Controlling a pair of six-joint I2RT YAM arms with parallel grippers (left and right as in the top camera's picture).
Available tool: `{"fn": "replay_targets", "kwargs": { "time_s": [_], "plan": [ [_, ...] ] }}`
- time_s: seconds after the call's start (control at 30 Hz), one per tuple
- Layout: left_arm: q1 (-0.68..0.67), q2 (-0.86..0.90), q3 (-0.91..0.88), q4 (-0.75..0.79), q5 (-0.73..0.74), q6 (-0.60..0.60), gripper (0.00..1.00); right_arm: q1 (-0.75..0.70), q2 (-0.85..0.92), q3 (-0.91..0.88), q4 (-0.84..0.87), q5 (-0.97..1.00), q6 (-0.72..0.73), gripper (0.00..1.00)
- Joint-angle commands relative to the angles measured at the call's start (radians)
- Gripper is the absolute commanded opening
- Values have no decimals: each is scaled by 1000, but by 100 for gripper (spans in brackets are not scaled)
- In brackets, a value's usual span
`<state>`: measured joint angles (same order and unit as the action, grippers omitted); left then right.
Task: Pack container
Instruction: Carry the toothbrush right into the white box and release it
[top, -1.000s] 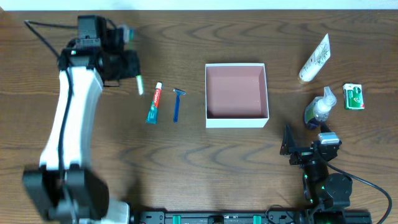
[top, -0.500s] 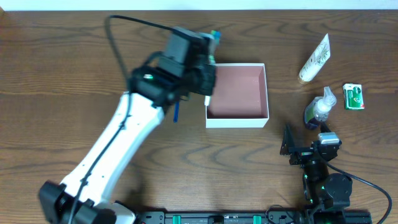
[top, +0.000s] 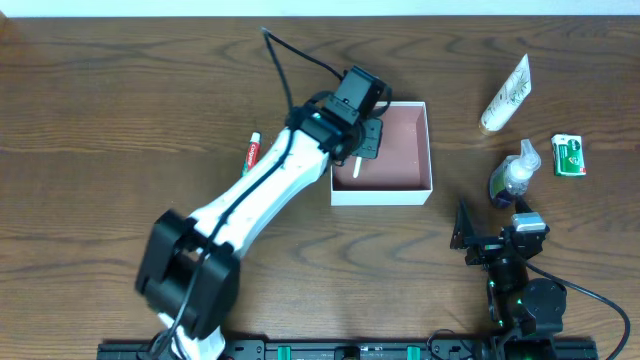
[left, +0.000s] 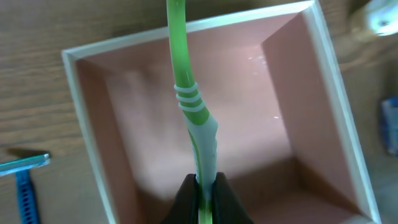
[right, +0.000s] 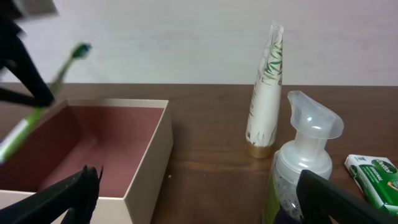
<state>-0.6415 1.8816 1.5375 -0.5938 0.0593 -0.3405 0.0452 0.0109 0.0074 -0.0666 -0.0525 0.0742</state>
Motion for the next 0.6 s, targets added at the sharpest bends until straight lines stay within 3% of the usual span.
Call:
{"fn": "replay_targets", "kwargs": {
  "time_s": [0.0,0.43,0.57],
  "plan": [
    [3,39,0,11,-43,-11,6,0,-4,-2,-4,3,-12,99],
    [5,92,-2,-27,-79,-9,6,0,-4,-2,-4,3,-12,99],
    [5,92,-6,-37,-79,41,6,0,-4,-2,-4,3,-12,99]
  ]
}}
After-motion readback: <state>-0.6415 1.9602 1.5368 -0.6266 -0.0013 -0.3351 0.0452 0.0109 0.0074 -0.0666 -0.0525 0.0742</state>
